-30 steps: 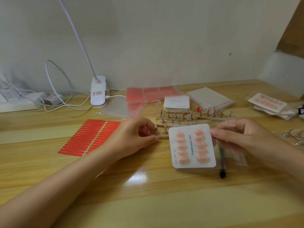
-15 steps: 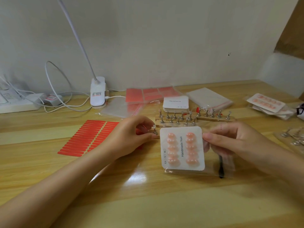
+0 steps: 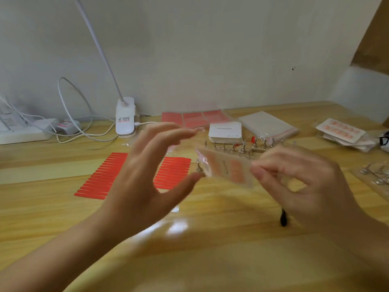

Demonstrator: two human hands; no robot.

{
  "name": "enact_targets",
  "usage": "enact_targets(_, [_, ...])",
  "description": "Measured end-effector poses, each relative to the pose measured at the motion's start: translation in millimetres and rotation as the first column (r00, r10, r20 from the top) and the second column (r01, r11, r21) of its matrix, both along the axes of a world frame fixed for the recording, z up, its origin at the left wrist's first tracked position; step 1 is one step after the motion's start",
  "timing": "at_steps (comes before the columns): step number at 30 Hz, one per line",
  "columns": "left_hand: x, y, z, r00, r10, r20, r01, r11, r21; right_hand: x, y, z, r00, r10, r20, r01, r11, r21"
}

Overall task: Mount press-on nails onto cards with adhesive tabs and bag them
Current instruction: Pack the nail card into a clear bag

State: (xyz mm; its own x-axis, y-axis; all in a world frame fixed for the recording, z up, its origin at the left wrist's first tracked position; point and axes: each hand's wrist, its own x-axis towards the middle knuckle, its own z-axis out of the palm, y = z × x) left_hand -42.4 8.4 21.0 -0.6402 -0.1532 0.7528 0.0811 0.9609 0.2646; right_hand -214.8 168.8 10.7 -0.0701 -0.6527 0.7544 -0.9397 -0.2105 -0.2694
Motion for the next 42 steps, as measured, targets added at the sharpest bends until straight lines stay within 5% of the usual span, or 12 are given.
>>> enact_targets(3, [3, 7, -8, 0.997, -0.038, 0.064, 0.045, 0.992, -0.118, 3, -2, -8, 0.952, -0.052, -0.302, 0.037, 0.998, -0.054])
enact_targets(7, [2, 12, -19, 0.990, -0.072, 0.125, 0.104, 0.956, -0.276, 10, -5, -14, 0.905, -0.018, -0.425, -0.001, 0.999, -0.046])
enact_targets(12, [4, 8, -26, 0.976, -0.115, 0.182, 0.167, 0.938, -0.304, 13, -7, -21, 0.924, 0.066, -0.377, -0.049, 0.997, 0.054])
enact_targets(22, [3, 0, -30, 0.916, 0.063, 0.396, 0.070, 0.948, -0.312, 8, -7, -29, 0.943, 0.200, -0.264, -0.122, 0.950, 0.287])
enact_targets(31, [8, 1, -32, 0.878, -0.083, 0.472, 0.003, 0.986, 0.167, 13, -6, -28, 0.977, 0.161, -0.142, -0.088, 0.904, 0.418])
enact_targets(35, [5, 10, -39, 0.865, -0.007, 0.501, -0.035, 0.997, 0.074, 21, -8, -29, 0.985, 0.168, -0.043, -0.133, 0.889, 0.437])
enact_targets(42, [5, 8, -42, 0.833, -0.025, 0.553, -0.069, 0.986, 0.149, 31, -11, -30, 0.990, 0.138, -0.001, -0.121, 0.875, 0.469])
